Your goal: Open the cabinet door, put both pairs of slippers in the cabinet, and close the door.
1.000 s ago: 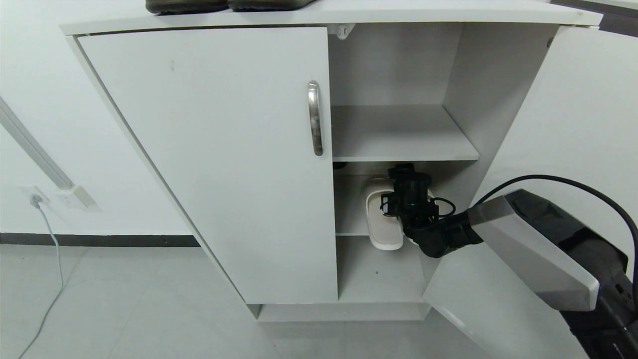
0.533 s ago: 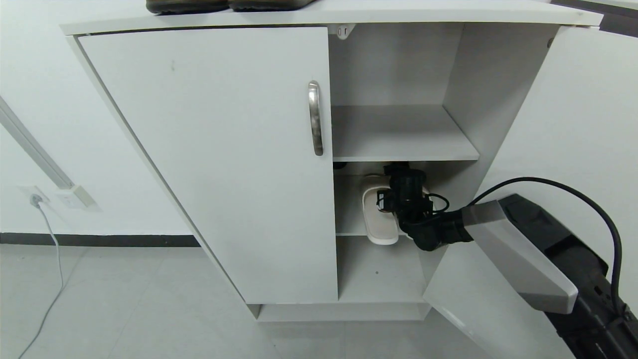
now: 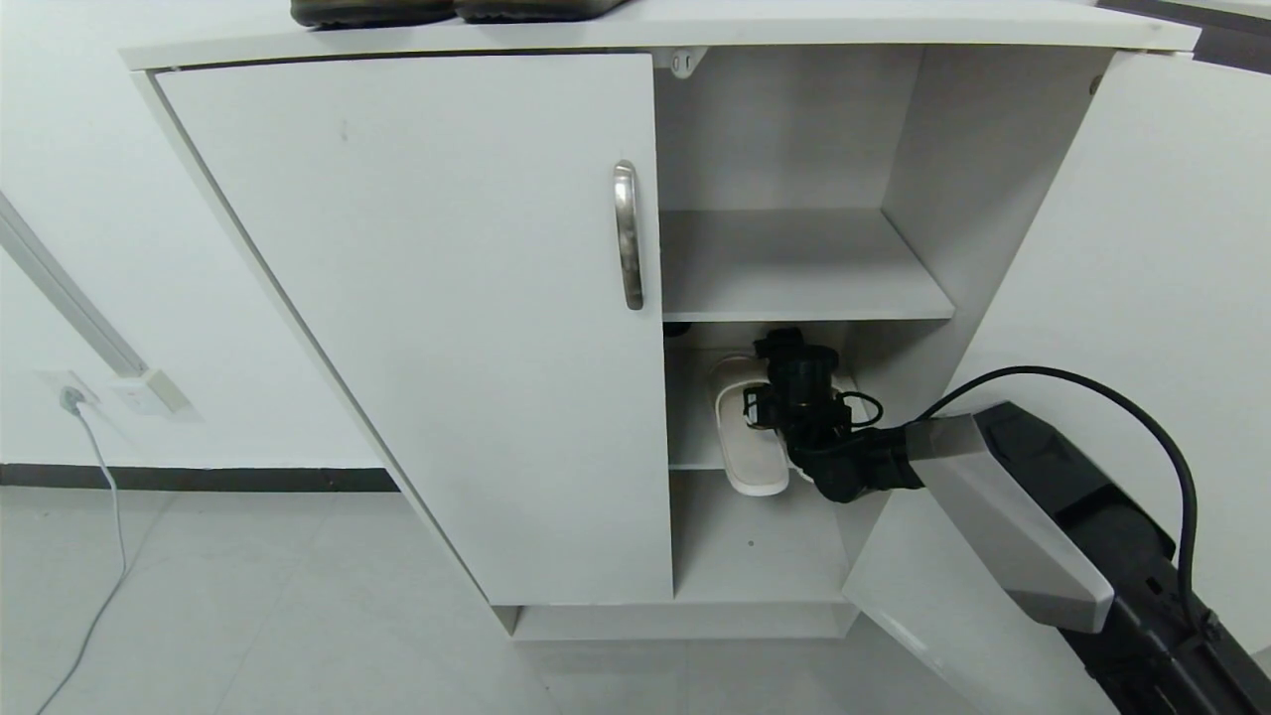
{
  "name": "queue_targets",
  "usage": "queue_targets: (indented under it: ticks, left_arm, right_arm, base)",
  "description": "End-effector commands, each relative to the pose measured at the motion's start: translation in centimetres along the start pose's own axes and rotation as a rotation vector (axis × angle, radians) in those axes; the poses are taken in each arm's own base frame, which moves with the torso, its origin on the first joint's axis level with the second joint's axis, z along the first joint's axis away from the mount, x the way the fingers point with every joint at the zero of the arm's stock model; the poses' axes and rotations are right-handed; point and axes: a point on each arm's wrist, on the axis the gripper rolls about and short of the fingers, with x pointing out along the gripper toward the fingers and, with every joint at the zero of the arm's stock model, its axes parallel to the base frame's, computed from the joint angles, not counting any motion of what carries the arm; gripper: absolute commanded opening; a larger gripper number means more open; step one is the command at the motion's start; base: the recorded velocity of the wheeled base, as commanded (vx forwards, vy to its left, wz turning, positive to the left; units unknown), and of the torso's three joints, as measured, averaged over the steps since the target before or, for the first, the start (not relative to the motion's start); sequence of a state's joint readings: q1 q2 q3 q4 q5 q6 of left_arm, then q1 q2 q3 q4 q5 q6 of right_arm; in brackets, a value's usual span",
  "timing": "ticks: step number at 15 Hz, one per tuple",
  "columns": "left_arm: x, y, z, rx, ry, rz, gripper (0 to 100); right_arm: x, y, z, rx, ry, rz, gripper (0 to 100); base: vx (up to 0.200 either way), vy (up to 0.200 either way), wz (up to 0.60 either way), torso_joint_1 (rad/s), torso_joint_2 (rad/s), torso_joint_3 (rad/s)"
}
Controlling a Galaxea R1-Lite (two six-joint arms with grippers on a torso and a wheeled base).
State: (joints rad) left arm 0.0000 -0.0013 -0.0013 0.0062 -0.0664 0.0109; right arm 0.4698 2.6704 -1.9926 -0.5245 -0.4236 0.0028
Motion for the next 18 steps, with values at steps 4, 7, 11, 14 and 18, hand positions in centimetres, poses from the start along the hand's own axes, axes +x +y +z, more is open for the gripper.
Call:
queue_targets:
  ticks: [4,7,11,14,18]
  left_arm:
    - [0.0,0.0,0.0,0.001,0.003,0.0,0]
    - [0.0,0.0,0.0,0.001,0.001,0.0,0]
    - [0.0,0.0,0.0,0.0,0.003,0.0,0]
    - [0.0,0.0,0.0,0.0,0.003,0.002,0]
    - [0.0,0.0,0.0,0.0,0.003,0.002,0]
  right_arm:
    - [0.1,0.3,-0.6,-0.005,0.01,0.0,100]
    - [-1.0,-0.1,1.5,0.017,-0.035,-0.031,100]
    - [-3.0,0.0,1.5,0.012,-0.032,-0.014,100]
    - [-3.8,-0.3,1.3,0.009,-0.031,-0.011,100]
    - [-9.1,-0.7,2.3,0.015,-0.051,0.039,100]
  base:
    - [0.0,0.0,0.0,0.0,0.0,0.0]
    - [0.0,0.0,0.0,0.0,0.0,0.0]
    - [0.0,0.0,0.0,0.0,0.0,0.0]
    - [0.0,0.0,0.0,0.0,0.0,0.0]
    - [0.0,0.0,0.0,0.0,0.0,0.0]
